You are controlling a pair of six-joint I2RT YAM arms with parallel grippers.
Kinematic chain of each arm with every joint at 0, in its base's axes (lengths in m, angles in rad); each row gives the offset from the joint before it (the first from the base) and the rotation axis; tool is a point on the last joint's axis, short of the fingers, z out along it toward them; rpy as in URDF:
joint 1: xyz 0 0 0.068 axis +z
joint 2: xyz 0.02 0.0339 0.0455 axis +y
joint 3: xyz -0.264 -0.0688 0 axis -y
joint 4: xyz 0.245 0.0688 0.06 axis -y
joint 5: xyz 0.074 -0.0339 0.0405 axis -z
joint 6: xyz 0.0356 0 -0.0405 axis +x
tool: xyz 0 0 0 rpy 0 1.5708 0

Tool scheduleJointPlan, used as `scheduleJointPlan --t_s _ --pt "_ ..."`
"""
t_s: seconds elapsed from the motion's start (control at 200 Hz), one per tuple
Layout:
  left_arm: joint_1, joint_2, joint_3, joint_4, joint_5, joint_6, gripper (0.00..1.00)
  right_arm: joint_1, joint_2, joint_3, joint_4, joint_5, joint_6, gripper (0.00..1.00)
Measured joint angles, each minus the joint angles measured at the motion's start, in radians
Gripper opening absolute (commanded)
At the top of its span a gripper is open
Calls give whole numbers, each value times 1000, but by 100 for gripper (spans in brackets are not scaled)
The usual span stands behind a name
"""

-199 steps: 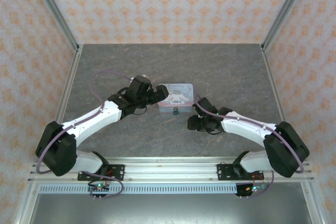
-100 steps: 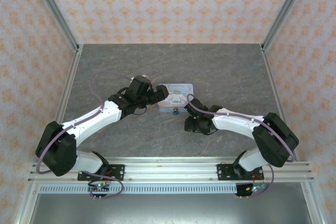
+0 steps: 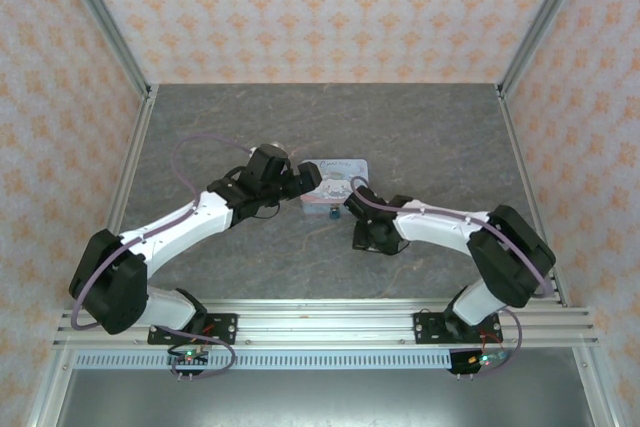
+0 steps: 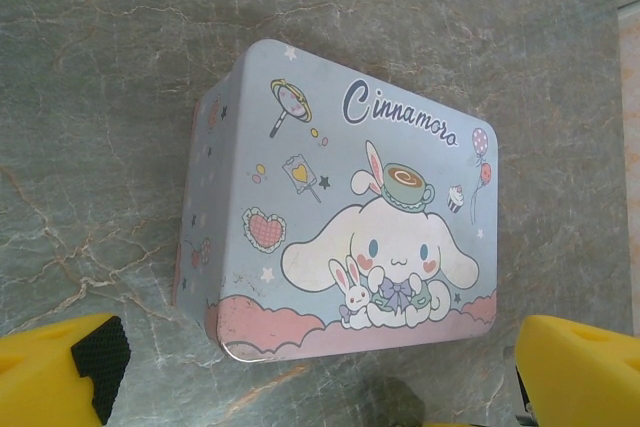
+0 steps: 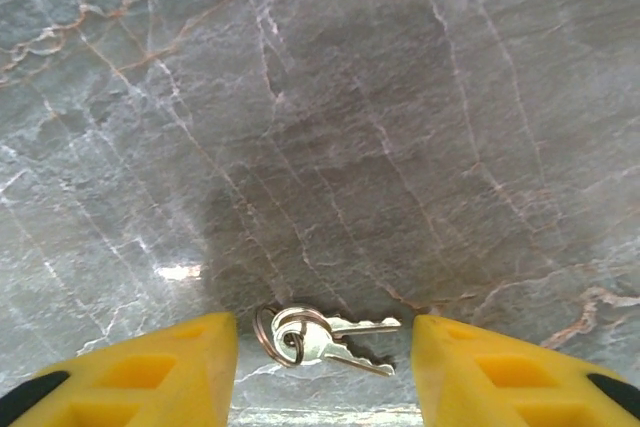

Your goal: Unlock a padlock with a key

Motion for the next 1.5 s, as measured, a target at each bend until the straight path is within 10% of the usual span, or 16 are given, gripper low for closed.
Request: scheduleJointPlan --t_s 0.756,1.176,1.306,1.501 --pt "0 0 0 4 2 7 100 48 55 61 -39 60 -57 7" --pt "0 0 -1 3 2 7 100 49 -1 16 -5 31 -113 4" --pt "0 0 -1 3 2 7 100 49 -22 -3 -6 14 -127 11" --pt "0 0 -1 3 2 7 100 49 -39 -26 -43 -1 -119 49"
